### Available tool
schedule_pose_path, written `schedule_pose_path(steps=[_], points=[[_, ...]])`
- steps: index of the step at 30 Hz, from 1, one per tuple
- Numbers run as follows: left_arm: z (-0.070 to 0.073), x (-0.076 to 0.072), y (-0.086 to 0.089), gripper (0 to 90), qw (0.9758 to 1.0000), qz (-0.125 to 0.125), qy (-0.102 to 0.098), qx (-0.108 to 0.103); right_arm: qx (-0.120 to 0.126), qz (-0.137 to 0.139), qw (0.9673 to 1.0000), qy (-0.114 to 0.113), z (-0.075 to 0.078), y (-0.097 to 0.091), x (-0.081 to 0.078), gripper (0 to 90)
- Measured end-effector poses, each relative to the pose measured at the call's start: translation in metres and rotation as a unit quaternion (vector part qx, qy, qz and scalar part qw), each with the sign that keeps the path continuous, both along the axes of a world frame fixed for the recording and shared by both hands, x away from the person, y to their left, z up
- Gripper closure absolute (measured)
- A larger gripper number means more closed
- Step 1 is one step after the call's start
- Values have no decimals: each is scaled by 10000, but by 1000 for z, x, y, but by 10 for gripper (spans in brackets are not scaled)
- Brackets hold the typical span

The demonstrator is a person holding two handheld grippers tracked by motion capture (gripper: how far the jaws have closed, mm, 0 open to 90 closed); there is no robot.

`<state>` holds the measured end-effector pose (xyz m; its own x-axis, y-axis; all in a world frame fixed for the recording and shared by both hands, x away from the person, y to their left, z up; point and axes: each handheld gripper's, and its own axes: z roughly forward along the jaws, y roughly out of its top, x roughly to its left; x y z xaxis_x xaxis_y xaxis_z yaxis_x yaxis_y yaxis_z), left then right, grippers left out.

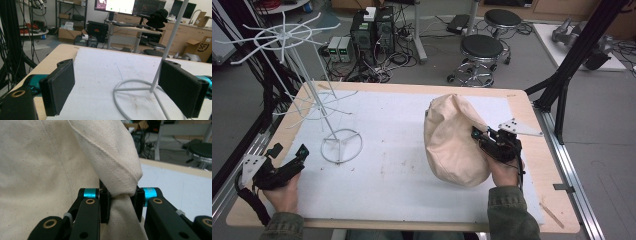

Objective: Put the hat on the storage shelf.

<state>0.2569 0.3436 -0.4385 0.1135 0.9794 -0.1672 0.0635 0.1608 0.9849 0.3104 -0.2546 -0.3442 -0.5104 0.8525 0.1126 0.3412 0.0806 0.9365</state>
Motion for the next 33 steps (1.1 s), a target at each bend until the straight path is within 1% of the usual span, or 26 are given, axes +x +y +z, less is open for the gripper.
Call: schedule_pose_path(steps=[7,9,14,18,21,25,28,33], points=[[0,0,1,142,10000,-1,2,6,224,94,9990,-371,19,12,2,753],[0,0,1,143,10000,6,-5,7,276,131,9987,-404,23,16,4,753],[0,0,0,144,10000,0,-6,7,310,164,9974,-623,35,27,7,753],[0,1,0,144,10000,-9,-10,20,415,218,9960,-759,44,35,10,752],[0,1,-1,143,10000,-24,-7,14,521,252,9947,-853,51,42,12,752],[0,1,-1,143,10000,-32,-8,7,624,277,9934,-920,58,51,15,750],[-1,1,0,144,10000,-26,-6,-3,671,292,9929,-938,62,57,16,749],[0,-1,0,144,10000,8,-38,-3,743,286,9913,-1046,73,66,17,747]])
